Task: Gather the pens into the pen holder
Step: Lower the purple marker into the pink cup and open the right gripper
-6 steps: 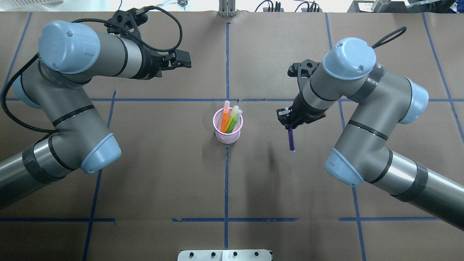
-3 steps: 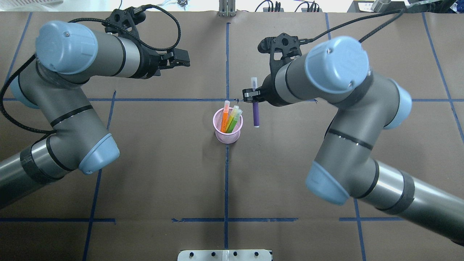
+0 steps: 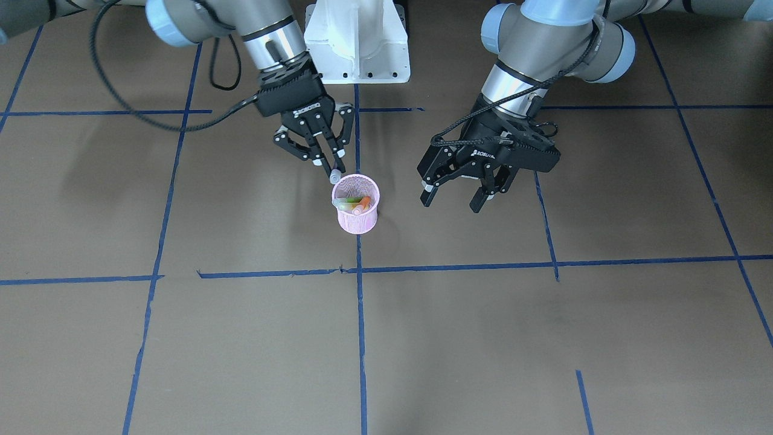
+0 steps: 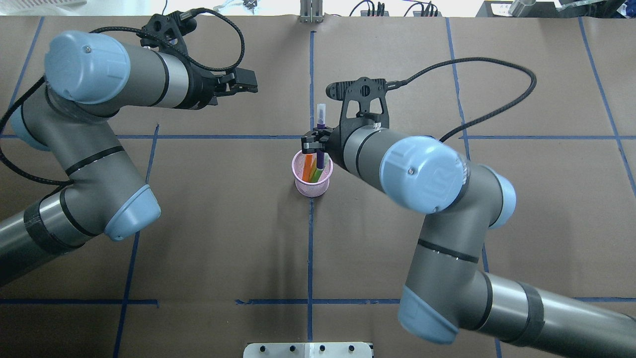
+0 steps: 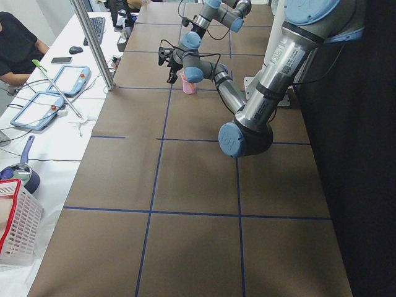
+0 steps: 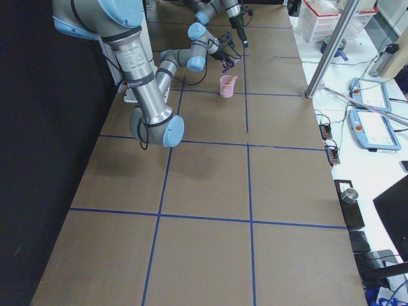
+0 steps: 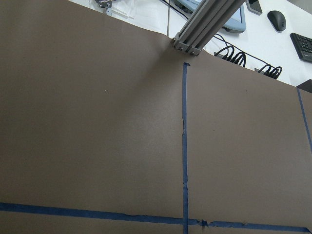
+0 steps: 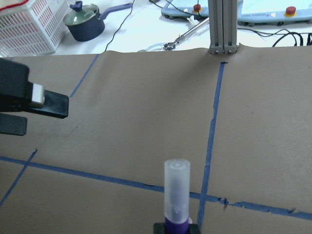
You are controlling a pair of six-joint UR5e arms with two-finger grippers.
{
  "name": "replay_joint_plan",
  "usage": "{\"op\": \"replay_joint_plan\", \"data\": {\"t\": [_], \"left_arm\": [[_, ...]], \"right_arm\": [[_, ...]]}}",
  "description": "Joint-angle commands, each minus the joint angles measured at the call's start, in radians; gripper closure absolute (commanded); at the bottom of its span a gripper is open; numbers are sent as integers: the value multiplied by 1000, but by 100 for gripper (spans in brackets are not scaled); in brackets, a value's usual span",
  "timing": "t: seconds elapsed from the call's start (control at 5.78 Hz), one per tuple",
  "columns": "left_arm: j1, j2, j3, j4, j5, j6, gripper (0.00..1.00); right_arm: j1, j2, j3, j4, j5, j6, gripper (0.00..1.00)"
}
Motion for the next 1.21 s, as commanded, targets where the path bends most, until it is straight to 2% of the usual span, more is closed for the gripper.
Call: {"op": "replay_joint_plan", "data": {"t": [0.0,0.17,0.35,0.52,1.04], "left_arm": [[0,2,-1,-1,5,0,1],[0,2,-1,-1,5,0,1],[0,2,-1,-1,10,0,1],[0,2,-1,-1,10,0,1],[0,1,-1,-1,12,-1,1]], "right_arm": [[-71,-6,-23,62,-189,25,100],[-118,-7,-38,64,-335,127,100],[-140,-7,-51,78,-372,172,100],[-166,-12,-58,78,-447,180,100],[-183,-12,-121,78,-527,309,97]]}}
